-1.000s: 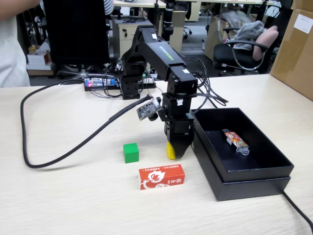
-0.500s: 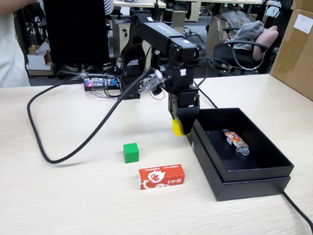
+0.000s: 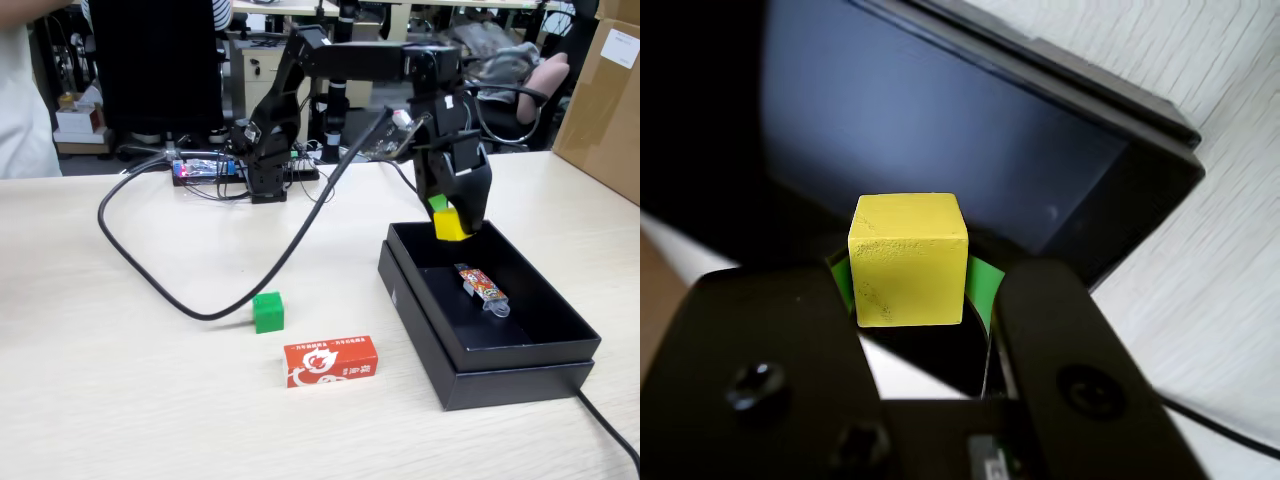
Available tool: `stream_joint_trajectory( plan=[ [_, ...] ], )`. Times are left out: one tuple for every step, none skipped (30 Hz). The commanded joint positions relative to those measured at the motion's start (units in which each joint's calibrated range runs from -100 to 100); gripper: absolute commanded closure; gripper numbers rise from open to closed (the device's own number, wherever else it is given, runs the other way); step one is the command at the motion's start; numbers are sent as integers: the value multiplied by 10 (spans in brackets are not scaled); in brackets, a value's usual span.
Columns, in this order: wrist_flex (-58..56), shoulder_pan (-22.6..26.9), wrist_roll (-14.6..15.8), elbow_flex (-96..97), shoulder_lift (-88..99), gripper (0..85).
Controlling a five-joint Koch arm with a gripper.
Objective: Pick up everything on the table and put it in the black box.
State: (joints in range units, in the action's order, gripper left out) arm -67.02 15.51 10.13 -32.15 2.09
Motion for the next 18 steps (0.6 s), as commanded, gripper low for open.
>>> stream_joint_trajectory(
  plan=[
    [-3,0,0,-49,-11,827],
    [-2,-9,-2,-48,-73,825],
    [-2,-9,-3,-48,-78,825],
    [-3,-9,-3,-48,-87,825],
    [-3,-9,-4,-48,-93,825],
    [-2,-9,-4,-48,-103,825],
    [-2,-9,-5,-48,-117,823],
    [-2,-9,-5,-47,-128,811],
    [-2,-10,-5,-44,-139,753],
    [-2,-9,-5,-38,-142,710],
    [-2,-9,-5,-33,-142,657],
    [-3,-10,-5,-32,-140,609],
    [-3,-10,-5,-32,-140,601],
    [-3,-9,-6,-31,-137,601],
    [-3,-9,-6,-32,-130,600],
    [-3,-9,-6,-38,-119,571],
    [-3,-10,-8,-40,-104,523],
    [-4,-9,-9,-42,-86,508]
  ],
)
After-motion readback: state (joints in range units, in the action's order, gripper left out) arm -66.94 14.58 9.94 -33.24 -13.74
